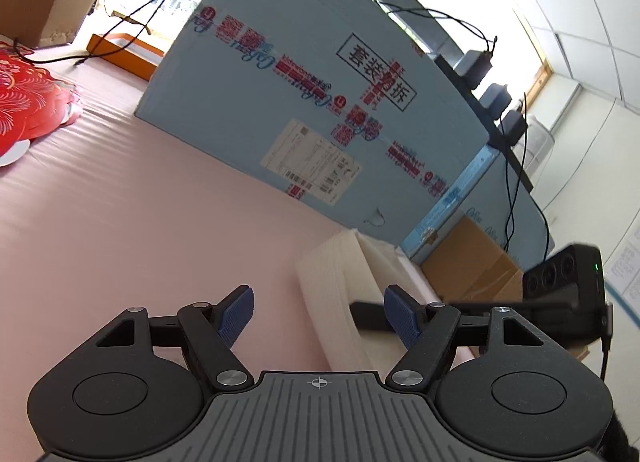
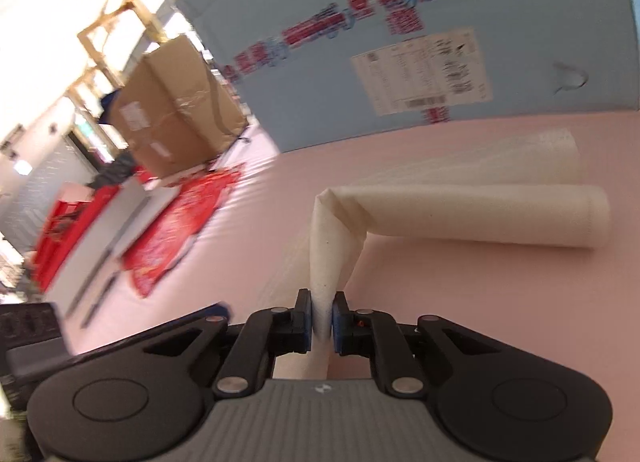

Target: Fold shopping bag

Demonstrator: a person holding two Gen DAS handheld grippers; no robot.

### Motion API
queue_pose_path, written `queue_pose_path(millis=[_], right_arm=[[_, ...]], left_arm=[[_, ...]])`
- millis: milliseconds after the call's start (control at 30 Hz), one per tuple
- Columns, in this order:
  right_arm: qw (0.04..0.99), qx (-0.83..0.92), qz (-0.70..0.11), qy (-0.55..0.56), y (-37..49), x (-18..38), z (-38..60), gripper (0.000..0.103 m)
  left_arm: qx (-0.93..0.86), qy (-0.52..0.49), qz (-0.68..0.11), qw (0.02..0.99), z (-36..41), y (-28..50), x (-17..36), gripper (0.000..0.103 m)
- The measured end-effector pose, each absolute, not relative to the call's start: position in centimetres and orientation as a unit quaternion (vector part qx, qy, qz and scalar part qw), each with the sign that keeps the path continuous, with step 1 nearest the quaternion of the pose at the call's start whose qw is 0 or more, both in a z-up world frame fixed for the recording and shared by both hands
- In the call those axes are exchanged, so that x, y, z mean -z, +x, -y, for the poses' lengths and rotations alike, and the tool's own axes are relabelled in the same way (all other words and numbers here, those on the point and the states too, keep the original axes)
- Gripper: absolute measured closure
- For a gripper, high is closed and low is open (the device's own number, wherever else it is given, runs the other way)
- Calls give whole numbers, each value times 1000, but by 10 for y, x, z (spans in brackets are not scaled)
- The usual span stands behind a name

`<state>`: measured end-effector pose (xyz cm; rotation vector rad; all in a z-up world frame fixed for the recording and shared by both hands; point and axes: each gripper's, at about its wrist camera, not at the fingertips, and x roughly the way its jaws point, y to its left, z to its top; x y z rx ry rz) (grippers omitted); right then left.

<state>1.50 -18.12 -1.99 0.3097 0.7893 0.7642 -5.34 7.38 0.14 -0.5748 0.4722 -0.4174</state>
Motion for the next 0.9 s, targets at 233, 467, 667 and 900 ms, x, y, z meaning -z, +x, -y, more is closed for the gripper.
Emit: queue_pose_path(millis=[233, 467, 667, 900], right_arm=[[817, -329, -429, 201, -23, 43, 195, 92], [875, -253, -384, 152, -69, 32, 214, 88], [912, -188, -344, 120, -89, 24, 223, 74], [943, -175, -271, 84, -111, 3, 217, 68]], left_arm=[[193, -196, -266, 924, -49, -49, -4, 28], [170, -147, -292, 930, -37, -48, -2, 26], [162, -140, -290, 933, -38, -52, -2, 24], [174, -147, -274, 935, -40, -55, -7, 21]])
